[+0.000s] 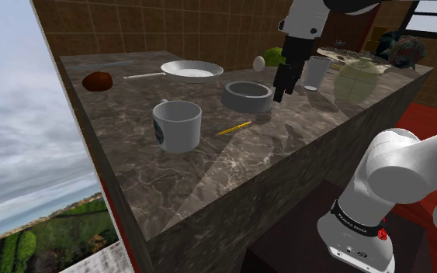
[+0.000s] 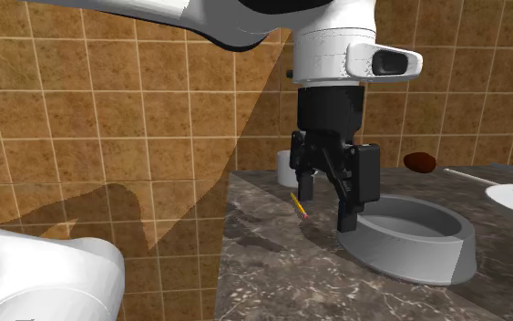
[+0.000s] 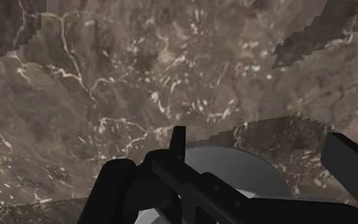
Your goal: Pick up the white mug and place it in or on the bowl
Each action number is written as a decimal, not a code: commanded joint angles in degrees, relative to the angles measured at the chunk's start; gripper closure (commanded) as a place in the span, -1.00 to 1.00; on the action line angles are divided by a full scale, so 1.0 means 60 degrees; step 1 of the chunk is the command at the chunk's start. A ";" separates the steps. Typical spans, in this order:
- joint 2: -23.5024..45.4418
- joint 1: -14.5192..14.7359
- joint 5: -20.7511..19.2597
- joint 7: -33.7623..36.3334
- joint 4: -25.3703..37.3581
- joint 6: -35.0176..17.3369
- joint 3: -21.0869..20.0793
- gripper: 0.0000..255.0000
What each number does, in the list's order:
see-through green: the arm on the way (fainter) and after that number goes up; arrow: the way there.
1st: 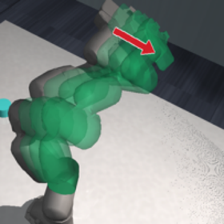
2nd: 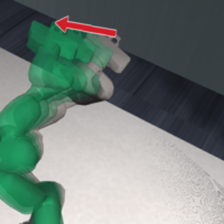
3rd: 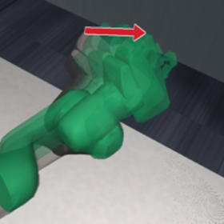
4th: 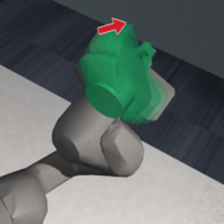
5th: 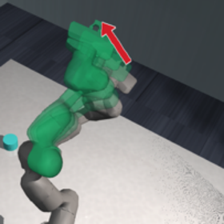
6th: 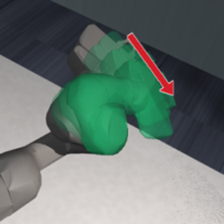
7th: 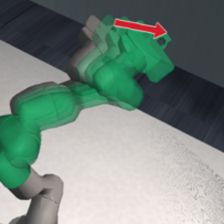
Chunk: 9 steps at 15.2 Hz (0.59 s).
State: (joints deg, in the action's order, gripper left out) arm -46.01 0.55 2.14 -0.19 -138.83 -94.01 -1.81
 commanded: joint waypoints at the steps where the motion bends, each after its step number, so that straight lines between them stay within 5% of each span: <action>1: 0.0000 0.0000 0.0000 0.0000 0.0000 0.0000 0.0000 -1.00; 9: 0.1478 0.0427 0.0946 0.1837 0.1201 -0.0540 -0.1531 -1.00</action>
State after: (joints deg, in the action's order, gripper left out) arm -38.39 2.92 7.32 9.52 -132.95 -97.10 -10.01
